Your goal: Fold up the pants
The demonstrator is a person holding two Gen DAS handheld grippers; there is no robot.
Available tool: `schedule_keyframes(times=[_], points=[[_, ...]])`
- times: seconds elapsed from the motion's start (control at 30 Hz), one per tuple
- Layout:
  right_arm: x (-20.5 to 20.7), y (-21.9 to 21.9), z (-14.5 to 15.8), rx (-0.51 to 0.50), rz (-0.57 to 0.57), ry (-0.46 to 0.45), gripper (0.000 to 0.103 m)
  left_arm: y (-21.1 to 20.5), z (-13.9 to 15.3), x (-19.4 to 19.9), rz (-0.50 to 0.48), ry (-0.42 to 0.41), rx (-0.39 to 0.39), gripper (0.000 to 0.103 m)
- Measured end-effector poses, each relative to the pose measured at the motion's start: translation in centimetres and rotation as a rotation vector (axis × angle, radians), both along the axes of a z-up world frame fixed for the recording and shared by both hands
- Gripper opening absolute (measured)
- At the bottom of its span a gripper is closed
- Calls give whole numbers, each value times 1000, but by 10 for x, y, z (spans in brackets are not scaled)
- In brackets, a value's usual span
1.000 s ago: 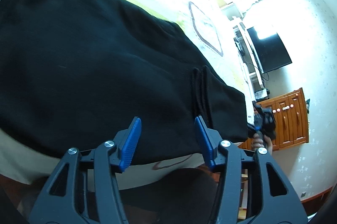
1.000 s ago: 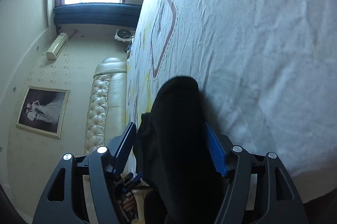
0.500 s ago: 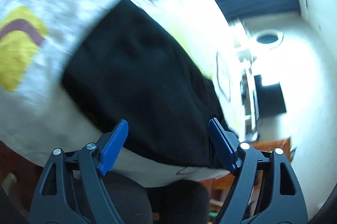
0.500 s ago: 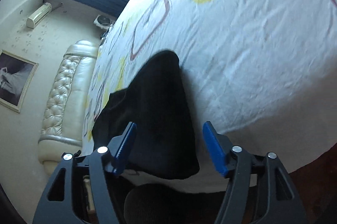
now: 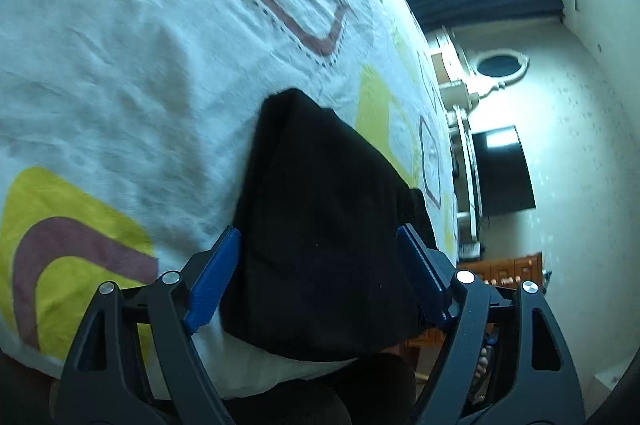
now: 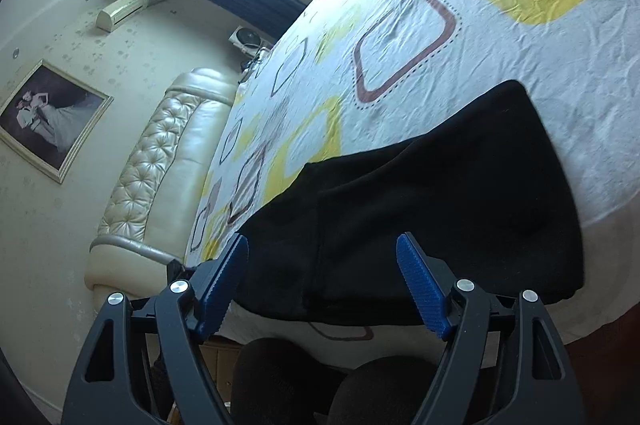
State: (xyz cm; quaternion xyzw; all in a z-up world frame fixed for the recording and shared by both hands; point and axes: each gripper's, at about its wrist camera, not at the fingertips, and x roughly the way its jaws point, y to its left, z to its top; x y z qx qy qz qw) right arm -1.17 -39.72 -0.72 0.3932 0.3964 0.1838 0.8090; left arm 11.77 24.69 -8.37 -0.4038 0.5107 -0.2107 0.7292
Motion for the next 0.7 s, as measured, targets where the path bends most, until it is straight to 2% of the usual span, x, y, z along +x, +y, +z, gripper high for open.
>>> schedule_keyframes(times=[0.1,0.23,0.3,0.37,0.4,0.43,0.53,0.63,0.67,0.7], points=[[-2,20,-6,16,34,18,76,-11,-6,10,-74,-2,48,78],[-2,43,-16,25,81,49,76,-1,-14,18,-49,15,-35,78],[-1,54,-19,10,105,57,76,0,-14,17,-57,4,-45,77],[-2,62,-22,10,127,64,76,-9,-13,17,-96,1,-23,52],[-2,64,-24,10,134,68,76,-13,-16,18,-108,10,-4,45],[-2,67,-26,6,141,73,76,-17,-19,20,-116,19,23,32],[-3,75,-30,-22,155,86,76,-13,-22,19,-105,27,10,29],[-5,79,-31,-37,164,89,76,-13,-14,16,-89,21,39,29],[-6,80,-32,-37,168,89,76,-14,-8,16,-82,8,38,17],[-6,81,-31,-36,170,87,76,-14,-1,15,-78,-6,17,13]])
